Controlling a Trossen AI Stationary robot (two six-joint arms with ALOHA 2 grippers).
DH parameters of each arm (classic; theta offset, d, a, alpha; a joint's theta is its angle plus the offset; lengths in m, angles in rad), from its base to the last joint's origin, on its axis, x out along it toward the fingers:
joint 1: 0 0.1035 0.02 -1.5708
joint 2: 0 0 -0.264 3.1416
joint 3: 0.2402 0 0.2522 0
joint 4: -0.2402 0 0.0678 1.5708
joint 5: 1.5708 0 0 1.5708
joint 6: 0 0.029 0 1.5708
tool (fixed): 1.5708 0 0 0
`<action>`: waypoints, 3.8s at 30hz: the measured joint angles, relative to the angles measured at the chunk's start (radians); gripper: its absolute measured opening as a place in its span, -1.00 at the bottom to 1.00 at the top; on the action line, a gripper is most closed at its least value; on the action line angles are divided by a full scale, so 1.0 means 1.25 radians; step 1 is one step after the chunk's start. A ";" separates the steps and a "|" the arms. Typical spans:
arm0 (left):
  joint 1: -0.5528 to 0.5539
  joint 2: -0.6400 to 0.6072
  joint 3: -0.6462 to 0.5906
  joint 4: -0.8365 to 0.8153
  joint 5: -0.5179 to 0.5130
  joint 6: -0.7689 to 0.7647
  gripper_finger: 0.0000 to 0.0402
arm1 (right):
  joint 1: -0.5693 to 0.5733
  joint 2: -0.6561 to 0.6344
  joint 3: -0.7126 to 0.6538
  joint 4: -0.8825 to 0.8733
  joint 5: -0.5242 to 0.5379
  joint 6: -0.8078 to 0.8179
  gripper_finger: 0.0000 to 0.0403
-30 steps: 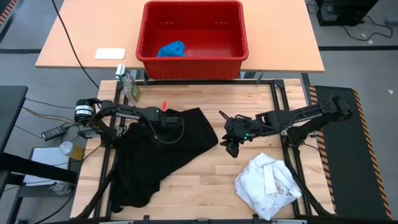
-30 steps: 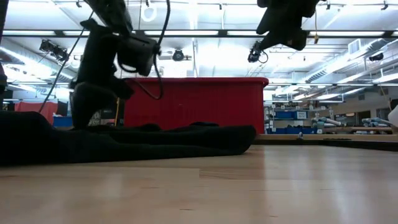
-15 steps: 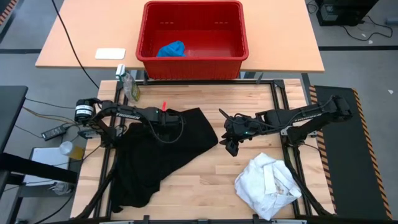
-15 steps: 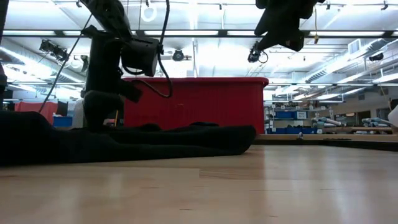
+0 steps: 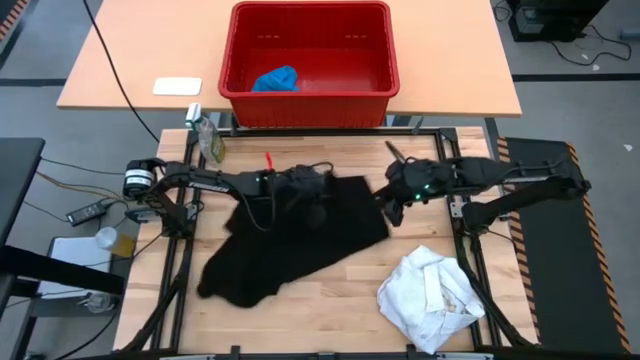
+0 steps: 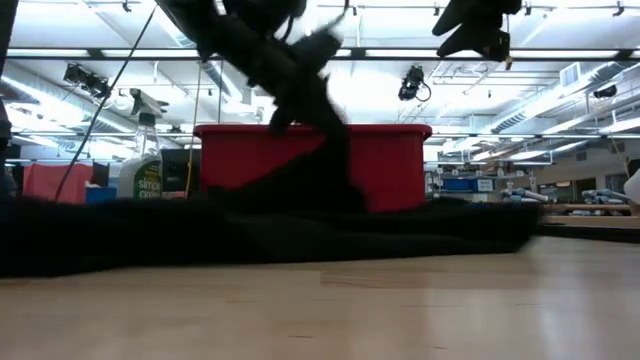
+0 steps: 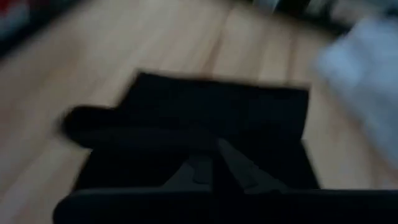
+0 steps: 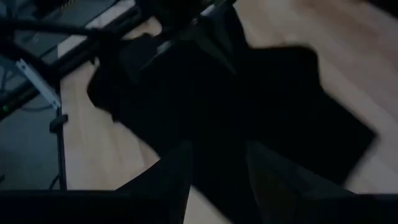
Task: Fold laundry
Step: Fold the black shirt
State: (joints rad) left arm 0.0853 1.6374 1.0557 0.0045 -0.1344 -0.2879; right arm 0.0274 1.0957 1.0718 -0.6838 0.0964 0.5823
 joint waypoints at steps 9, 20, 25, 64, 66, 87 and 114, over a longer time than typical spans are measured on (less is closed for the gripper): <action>-0.008 0.009 0.000 0.041 -0.027 0.004 -0.71 | -0.026 -0.030 0.000 -0.021 0.012 -0.008 -0.20; -0.011 -0.125 0.001 -0.118 -0.065 -0.015 0.33 | -0.029 -0.011 0.000 -0.043 -0.009 -0.038 -0.20; -0.023 -0.216 0.001 -0.422 -0.064 -0.096 0.39 | -0.054 0.087 0.001 -0.004 -0.054 -0.228 -0.20; 0.358 0.089 -0.092 -0.334 0.468 0.494 -0.10 | -0.200 0.306 0.071 0.212 -0.158 -0.233 0.03; 0.355 0.089 -0.092 -0.344 0.492 0.494 -0.11 | -0.200 0.306 0.071 0.213 -0.154 -0.231 0.03; 0.231 -0.140 -0.090 -0.427 0.464 0.449 -0.99 | -0.202 0.313 0.070 0.201 -0.244 -0.381 0.03; 0.063 -0.178 -0.091 -0.298 0.322 0.152 -0.99 | -0.127 0.596 0.071 0.635 -0.299 -0.418 0.07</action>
State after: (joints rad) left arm 0.1646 1.4151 0.9424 -0.3677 0.2686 -0.0982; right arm -0.1313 1.8408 1.1603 0.1099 -0.2772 0.0594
